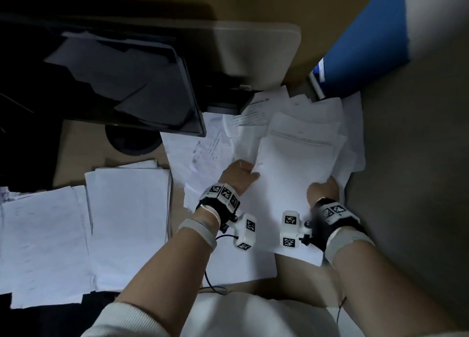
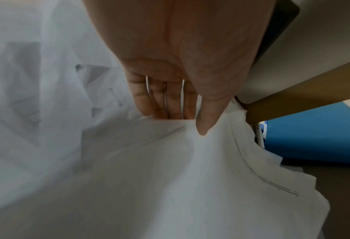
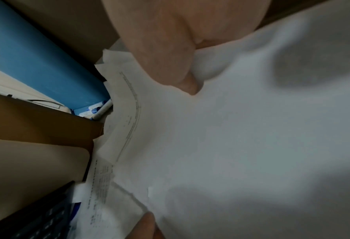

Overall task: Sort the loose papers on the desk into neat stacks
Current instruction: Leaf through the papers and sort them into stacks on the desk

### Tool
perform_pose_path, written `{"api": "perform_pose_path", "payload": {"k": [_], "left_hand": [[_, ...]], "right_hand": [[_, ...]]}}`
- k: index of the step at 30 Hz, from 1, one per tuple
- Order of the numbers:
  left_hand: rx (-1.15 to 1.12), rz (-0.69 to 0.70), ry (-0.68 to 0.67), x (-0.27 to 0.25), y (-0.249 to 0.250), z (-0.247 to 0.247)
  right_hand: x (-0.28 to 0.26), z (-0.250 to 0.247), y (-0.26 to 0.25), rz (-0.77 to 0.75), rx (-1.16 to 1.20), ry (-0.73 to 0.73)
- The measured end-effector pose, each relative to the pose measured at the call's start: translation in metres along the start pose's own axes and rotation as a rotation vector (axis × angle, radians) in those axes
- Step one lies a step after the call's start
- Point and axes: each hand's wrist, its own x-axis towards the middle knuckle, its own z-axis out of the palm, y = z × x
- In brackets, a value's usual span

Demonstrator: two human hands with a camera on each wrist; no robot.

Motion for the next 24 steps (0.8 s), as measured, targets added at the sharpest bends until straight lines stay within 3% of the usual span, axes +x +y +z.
{"api": "perform_pose_path", "payload": {"k": [2, 4, 6, 11, 15, 19, 24], "left_hand": [[-0.030, -0.001, 0.016, -0.009, -0.001, 0.009], [-0.037, -0.030, 0.148, -0.015, -0.004, 0.015], [-0.093, -0.090, 0.195, -0.020, -0.011, 0.015], [-0.293, -0.140, 0.115, -0.015, -0.020, 0.013], [-0.307, -0.137, 0.057, -0.015, -0.013, 0.013], [-0.257, -0.096, 0.074, -0.016, -0.020, 0.019], [-0.225, -0.070, 0.098, -0.026, -0.026, 0.016]], "right_hand": [[0.003, -0.011, 0.003, -0.028, -0.045, 0.019], [0.008, -0.015, 0.008, -0.051, -0.104, -0.038], [0.008, -0.011, 0.011, -0.094, -0.180, -0.113], [0.004, 0.009, -0.003, -0.147, -0.300, -0.201], [0.004, 0.014, -0.009, -0.133, -0.197, -0.305], [0.002, 0.014, -0.001, -0.126, -0.248, -0.410], [-0.006, 0.008, 0.013, -0.094, -0.251, -0.401]]}}
